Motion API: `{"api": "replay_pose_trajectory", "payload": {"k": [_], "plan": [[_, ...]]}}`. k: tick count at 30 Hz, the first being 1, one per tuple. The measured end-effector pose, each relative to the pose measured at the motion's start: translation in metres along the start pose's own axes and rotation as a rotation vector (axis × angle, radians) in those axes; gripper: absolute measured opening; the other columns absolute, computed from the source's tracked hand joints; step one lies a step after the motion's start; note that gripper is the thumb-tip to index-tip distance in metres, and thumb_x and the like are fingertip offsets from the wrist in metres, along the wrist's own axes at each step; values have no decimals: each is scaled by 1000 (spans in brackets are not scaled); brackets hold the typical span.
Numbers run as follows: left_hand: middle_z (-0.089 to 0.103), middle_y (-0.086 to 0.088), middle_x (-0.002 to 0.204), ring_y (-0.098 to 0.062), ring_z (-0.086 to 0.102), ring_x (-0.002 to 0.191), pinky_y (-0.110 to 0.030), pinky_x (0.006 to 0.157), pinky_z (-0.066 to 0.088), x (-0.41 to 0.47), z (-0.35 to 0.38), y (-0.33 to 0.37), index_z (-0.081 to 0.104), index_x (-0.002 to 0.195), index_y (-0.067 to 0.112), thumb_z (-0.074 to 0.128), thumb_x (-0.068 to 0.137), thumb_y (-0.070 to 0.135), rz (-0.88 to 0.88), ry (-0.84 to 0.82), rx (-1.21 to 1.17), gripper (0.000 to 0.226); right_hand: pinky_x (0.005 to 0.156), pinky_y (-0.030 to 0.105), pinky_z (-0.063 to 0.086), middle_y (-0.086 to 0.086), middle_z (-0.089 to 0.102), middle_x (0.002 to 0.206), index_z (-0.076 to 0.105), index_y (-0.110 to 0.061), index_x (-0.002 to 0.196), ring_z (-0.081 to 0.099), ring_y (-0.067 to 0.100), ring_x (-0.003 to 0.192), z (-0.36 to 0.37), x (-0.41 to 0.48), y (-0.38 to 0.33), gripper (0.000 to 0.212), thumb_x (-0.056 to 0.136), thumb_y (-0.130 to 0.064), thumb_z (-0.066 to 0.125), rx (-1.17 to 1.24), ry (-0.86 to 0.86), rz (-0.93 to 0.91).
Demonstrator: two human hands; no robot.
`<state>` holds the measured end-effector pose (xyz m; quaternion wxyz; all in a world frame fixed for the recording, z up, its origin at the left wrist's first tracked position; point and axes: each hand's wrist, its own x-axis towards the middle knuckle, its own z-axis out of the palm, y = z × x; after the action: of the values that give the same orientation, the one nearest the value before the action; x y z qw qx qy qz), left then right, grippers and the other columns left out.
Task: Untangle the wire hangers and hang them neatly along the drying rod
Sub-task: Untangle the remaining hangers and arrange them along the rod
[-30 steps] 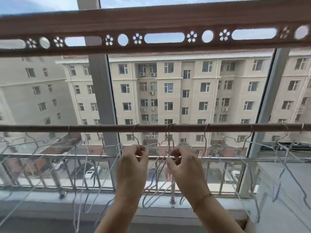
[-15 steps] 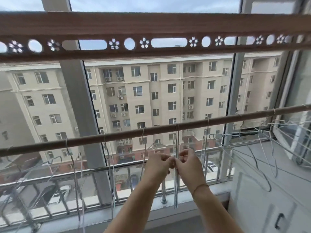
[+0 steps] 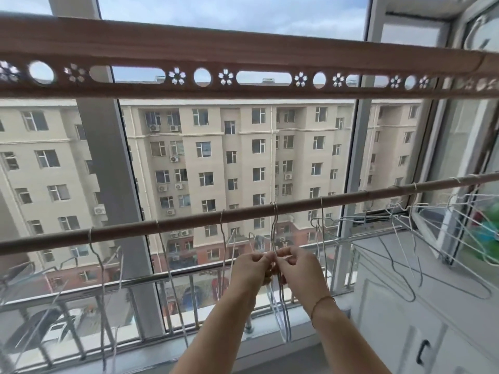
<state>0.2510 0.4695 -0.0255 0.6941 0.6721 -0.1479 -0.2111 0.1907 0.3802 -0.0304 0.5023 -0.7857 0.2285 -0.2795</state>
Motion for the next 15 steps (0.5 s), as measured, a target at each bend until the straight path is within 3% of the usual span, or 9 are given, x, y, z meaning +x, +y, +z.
{"api": "replay_pose_trajectory", "payload": {"k": [5, 10, 15], "plan": [[58, 0, 51, -7, 52, 42, -19, 48, 46, 2, -5, 2, 71, 76, 2, 64, 87, 13, 1, 24, -23, 17, 48, 17, 46, 3, 72, 70, 66, -14, 91, 59, 3, 47, -2, 1, 0, 8, 86, -13, 60, 13, -38, -16], [57, -4, 55, -15, 54, 51, -25, 55, 54, 1, -23, 0, 70, 76, 1, 64, 87, 13, 21, 140, -46, 17, 50, 17, 48, 4, 72, 70, 63, -12, 94, 57, 1, 46, -3, 2, -1, 10, 87, -10, 57, 21, -47, -21], [58, -7, 57, -17, 55, 51, -22, 49, 53, -3, -41, -3, 69, 68, 3, 64, 87, 11, 16, 196, -48, 21, 48, 16, 48, 0, 72, 68, 63, -15, 93, 57, 2, 46, -3, 1, -5, 11, 86, -11, 55, -22, -49, -34]]}}
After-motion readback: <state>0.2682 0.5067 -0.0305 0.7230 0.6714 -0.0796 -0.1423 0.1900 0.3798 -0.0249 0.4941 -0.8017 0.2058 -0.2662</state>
